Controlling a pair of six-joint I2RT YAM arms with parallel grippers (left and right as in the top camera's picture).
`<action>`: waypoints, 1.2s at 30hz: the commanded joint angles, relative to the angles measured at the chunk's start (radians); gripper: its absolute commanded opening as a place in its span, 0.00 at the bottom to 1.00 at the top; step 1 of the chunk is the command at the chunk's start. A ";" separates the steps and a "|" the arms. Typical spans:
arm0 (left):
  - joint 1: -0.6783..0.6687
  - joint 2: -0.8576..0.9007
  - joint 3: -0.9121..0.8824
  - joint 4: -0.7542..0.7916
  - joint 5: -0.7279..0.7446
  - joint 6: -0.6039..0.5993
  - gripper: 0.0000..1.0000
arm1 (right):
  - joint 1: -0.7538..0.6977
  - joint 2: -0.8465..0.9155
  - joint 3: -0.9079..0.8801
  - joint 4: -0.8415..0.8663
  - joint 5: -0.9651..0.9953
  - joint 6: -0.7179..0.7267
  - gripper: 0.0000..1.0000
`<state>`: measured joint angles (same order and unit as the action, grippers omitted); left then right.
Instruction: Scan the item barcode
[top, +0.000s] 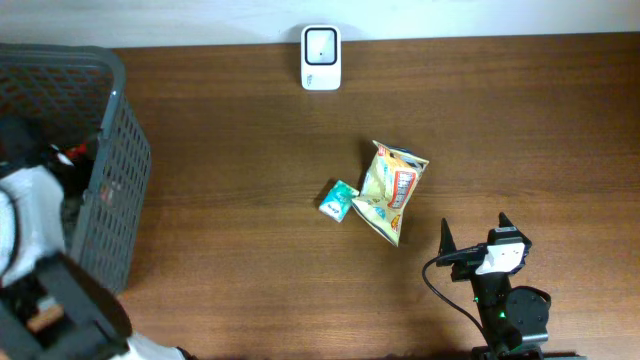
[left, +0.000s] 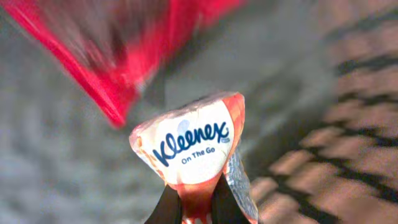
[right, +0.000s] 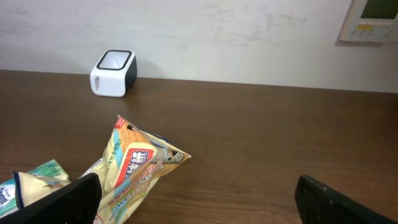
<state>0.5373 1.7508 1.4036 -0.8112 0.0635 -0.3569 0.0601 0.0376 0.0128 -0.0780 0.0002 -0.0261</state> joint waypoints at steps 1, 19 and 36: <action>0.018 -0.291 0.096 0.007 -0.004 0.005 0.00 | 0.006 -0.005 -0.007 -0.004 0.009 0.000 0.98; -0.567 -0.630 0.055 -0.043 0.528 0.002 0.00 | 0.006 -0.005 -0.007 -0.004 0.009 0.000 0.98; -1.135 0.021 0.013 -0.023 -0.301 0.013 0.00 | 0.006 -0.005 -0.007 -0.004 0.008 0.000 0.98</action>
<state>-0.5640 1.6890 1.4265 -0.8467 0.0544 -0.3588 0.0597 0.0376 0.0128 -0.0780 0.0002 -0.0269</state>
